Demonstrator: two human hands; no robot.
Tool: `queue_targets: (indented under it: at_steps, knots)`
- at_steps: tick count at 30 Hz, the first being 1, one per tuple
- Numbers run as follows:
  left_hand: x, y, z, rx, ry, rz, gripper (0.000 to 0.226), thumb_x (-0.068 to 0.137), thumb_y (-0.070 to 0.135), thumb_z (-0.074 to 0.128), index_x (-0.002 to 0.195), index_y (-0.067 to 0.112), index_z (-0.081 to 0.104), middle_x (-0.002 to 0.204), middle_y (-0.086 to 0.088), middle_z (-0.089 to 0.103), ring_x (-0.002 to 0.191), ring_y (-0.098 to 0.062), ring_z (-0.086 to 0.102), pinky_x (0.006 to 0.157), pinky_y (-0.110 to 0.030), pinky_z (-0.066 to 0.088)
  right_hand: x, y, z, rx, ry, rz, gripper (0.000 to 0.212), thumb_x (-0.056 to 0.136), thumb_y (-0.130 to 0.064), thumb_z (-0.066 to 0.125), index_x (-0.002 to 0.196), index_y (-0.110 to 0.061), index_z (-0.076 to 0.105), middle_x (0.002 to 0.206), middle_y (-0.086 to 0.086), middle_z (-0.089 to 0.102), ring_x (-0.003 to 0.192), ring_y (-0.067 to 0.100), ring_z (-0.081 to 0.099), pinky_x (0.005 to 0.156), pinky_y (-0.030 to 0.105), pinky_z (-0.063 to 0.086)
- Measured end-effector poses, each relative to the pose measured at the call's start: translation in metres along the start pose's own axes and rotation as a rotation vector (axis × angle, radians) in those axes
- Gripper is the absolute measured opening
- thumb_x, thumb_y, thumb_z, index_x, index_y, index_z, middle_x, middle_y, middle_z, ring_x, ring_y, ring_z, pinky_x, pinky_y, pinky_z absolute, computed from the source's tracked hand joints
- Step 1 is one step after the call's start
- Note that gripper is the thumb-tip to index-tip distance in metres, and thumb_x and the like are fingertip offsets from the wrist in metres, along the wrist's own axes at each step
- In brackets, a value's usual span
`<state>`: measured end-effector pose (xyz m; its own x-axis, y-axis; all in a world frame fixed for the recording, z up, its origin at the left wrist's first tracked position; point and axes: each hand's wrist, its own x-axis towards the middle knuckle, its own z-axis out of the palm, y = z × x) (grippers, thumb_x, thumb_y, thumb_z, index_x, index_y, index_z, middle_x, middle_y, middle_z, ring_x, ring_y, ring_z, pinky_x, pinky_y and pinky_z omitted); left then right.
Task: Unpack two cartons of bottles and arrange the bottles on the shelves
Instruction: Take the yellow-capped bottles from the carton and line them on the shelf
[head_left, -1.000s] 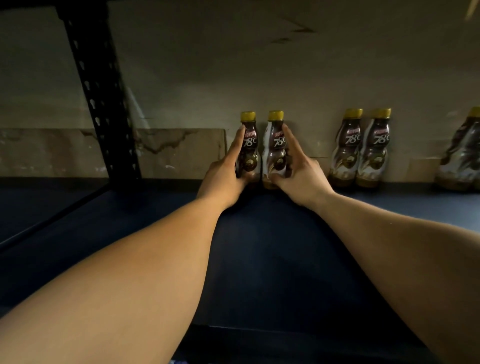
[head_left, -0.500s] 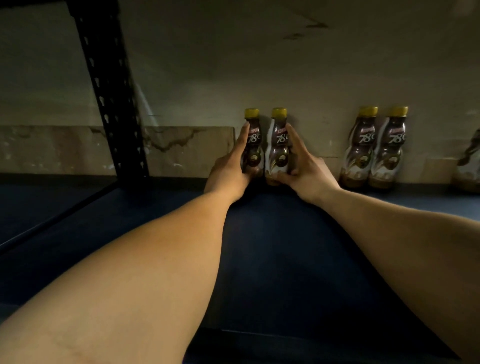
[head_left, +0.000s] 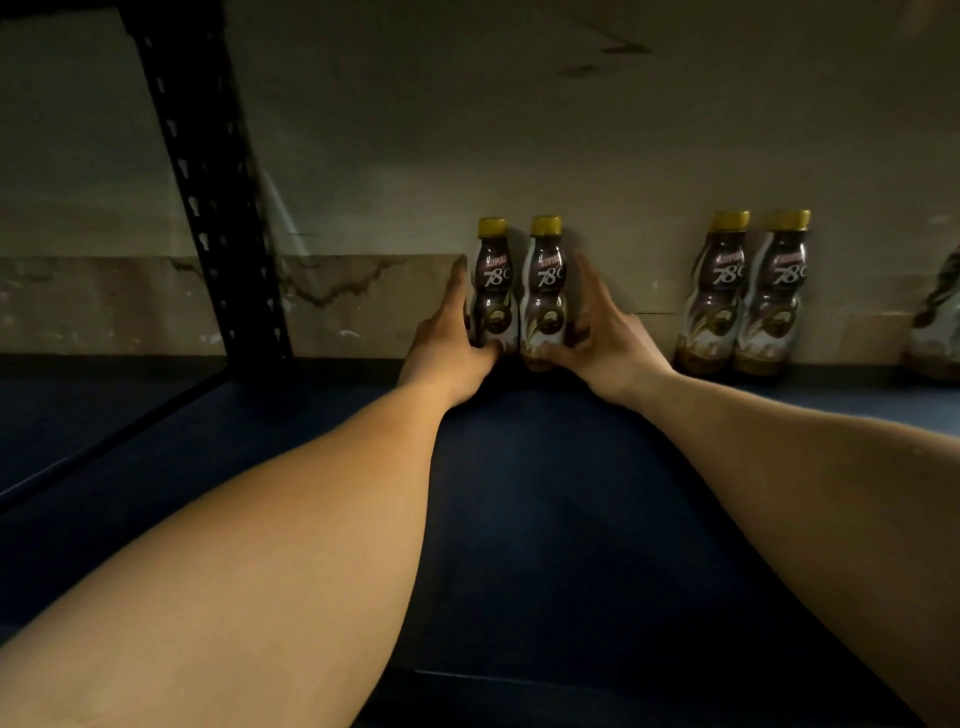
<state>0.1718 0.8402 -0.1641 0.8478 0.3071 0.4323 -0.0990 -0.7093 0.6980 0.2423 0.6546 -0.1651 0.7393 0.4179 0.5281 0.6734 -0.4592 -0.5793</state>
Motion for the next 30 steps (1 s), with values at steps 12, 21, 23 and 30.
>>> queue_targets:
  at_steps: [12, 21, 23, 30]
  knots:
    - [0.000, -0.001, 0.001, -0.015, 0.032, 0.023, 0.087, 0.091, 0.028, 0.072, 0.156, 0.042, 0.015, 0.149, 0.007, 0.048, 0.133, -0.016, 0.048, 0.103, -0.035, 0.039, 0.004, 0.002, 0.002, 0.024, 0.015, 0.018, 0.099, 0.079, -0.037, 0.085, 0.155, -0.034, 0.022, 0.134, -0.009, 0.059, 0.110, 0.006, 0.053, 0.091, 0.027, 0.041]
    - [-0.001, 0.000, 0.001, -0.015, 0.028, -0.001, 0.086, 0.091, 0.029, 0.072, 0.156, 0.042, 0.016, 0.145, 0.007, 0.051, 0.130, -0.015, 0.051, 0.108, -0.041, 0.043, 0.007, 0.003, 0.003, 0.077, 0.040, 0.087, 0.080, 0.083, -0.032, 0.081, 0.150, -0.023, 0.037, 0.134, -0.003, 0.060, 0.117, 0.015, 0.059, 0.093, 0.027, 0.046]
    - [-0.001, 0.000, 0.001, -0.010, 0.030, -0.006, 0.087, 0.091, 0.029, 0.072, 0.156, 0.042, 0.015, 0.145, 0.006, 0.052, 0.130, -0.016, 0.051, 0.106, -0.039, 0.042, 0.007, 0.002, 0.002, 0.082, 0.058, 0.096, 0.088, 0.080, -0.037, 0.085, 0.152, -0.023, 0.035, 0.133, -0.002, 0.060, 0.117, 0.016, 0.059, 0.093, 0.028, 0.048]
    - [0.000, 0.000, 0.001, -0.012, 0.032, -0.013, 0.088, 0.090, 0.031, 0.073, 0.156, 0.042, 0.016, 0.145, 0.006, 0.052, 0.130, -0.016, 0.052, 0.108, -0.042, 0.043, 0.010, 0.002, 0.005, 0.195, 0.048, 0.170, 0.100, 0.075, -0.045, 0.081, 0.157, -0.030, 0.026, 0.137, 0.000, 0.060, 0.124, 0.018, 0.058, 0.108, 0.043, 0.048]
